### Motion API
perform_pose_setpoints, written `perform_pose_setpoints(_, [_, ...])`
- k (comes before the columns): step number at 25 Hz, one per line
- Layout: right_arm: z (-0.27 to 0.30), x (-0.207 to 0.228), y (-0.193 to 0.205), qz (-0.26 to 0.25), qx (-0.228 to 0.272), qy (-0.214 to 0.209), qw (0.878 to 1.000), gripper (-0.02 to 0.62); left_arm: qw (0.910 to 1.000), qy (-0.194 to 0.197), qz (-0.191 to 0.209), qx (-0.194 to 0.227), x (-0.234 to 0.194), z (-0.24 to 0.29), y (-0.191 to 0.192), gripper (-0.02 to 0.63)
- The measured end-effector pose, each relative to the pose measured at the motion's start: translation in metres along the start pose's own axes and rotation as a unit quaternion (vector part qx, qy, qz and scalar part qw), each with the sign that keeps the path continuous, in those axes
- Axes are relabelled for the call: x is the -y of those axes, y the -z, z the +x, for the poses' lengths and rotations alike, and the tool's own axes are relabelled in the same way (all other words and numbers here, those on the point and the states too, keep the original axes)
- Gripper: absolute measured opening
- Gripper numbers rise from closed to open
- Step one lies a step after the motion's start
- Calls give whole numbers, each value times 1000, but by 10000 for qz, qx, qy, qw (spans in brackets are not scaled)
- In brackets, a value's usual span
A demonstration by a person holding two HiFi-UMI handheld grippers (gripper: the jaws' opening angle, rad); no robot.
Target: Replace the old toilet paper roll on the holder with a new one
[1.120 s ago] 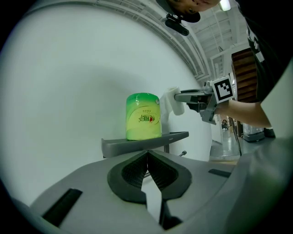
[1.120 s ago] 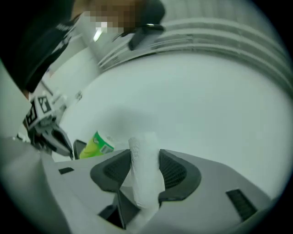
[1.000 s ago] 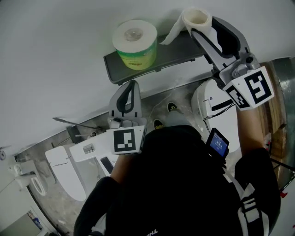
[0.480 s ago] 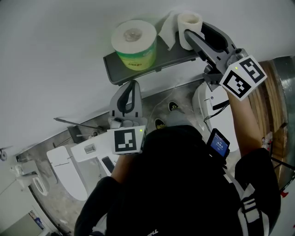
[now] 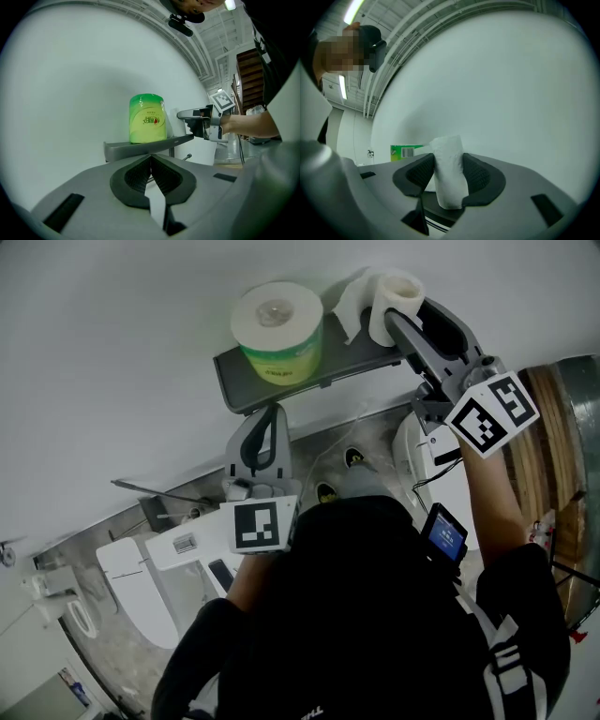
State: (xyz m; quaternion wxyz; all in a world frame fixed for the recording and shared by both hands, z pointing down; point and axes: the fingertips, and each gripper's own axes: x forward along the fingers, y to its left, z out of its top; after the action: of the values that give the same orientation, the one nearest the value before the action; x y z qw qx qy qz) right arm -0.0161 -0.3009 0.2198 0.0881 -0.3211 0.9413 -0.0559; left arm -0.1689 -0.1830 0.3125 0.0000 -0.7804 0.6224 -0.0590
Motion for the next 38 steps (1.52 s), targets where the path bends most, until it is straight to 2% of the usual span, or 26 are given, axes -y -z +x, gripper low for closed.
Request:
perform_pose_setpoints(3, [-2, 0, 1, 20, 17, 42, 10000, 204, 10000, 68, -36, 41, 4, 3, -3, 21])
perform_pose_setpoints(9, [-7, -9, -1, -149, -30, -147, 9998, 207, 9999, 111, -36, 22, 4, 3, -3, 21])
perform_pose_setpoints(17, [-11, -11, -12, -277, 0, -156, 9995, 270, 9999, 111, -31, 1, 3, 0, -4, 21])
perform_pose_setpoints(21, [-19, -14, -29, -246, 258, -193, 9992, 275, 9999, 106, 2, 35, 3, -1, -8, 21])
perform_pose_setpoints(26, [-23, -24, -44, -467, 433, -202, 9978, 300, 9999, 91, 3, 47, 1, -2, -7, 21])
perform_pose_setpoints(32, [-33, -58, -65, -627, 799, -305, 9944, 367, 10000, 55, -33, 50, 0, -3, -7, 21])
perform_pose_setpoints(38, [-21, -110, -44, -646, 564, -840, 9928, 396, 10000, 2, -67, 24, -3, -7, -4, 22])
